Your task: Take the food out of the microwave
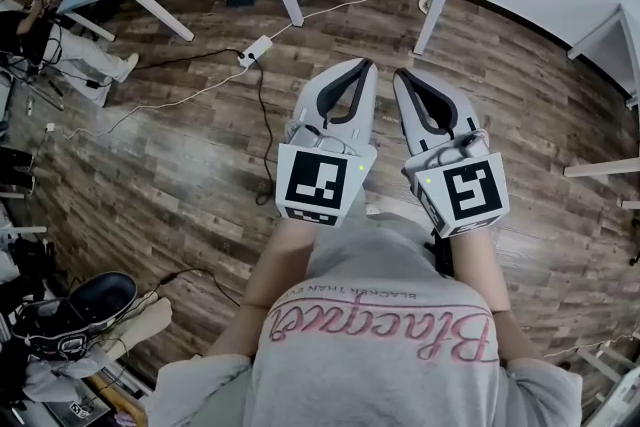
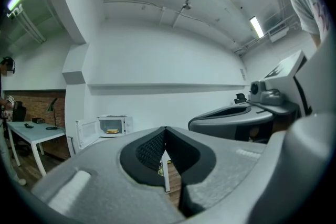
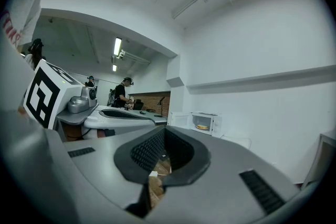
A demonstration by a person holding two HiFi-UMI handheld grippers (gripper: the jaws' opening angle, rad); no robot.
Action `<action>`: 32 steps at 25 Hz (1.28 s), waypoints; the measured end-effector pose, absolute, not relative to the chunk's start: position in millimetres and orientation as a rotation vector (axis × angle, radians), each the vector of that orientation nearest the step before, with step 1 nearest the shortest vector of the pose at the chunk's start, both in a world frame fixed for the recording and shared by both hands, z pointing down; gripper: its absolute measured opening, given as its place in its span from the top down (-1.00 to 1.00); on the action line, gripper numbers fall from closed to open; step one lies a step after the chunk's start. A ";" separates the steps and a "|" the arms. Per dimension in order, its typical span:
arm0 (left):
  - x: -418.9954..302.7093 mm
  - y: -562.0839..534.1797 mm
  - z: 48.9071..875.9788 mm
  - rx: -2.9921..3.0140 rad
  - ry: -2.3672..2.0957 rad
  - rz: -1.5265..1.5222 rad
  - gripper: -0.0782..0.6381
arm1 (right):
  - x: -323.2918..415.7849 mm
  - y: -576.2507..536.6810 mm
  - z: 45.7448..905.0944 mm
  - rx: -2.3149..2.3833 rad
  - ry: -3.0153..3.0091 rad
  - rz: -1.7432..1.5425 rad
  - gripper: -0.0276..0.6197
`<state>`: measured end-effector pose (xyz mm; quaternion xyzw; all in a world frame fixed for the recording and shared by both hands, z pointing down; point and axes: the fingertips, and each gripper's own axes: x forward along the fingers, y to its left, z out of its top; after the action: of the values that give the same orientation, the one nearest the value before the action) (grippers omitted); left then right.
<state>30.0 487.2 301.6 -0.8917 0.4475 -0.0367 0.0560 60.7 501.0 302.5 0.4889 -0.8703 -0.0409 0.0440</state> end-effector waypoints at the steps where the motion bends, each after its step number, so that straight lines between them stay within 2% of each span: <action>1: 31.2 482.4 302.1 -2.710 1.358 -0.109 0.77 | 63.3 496.5 303.0 1.500 -2.657 -0.116 0.89; 12: 36.9 408.6 301.6 -2.778 1.342 -0.055 0.77 | 58.4 432.7 303.2 1.432 -2.708 -0.120 0.88; 32: -9.3 256.7 292.6 -2.798 1.319 -0.033 0.77 | 19.3 277.7 293.9 1.448 -2.670 -0.108 0.89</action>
<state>-9.3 256.7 292.6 -0.9042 0.4262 -0.0107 0.0243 19.3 277.7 293.9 0.4758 -0.8773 -0.0355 0.0512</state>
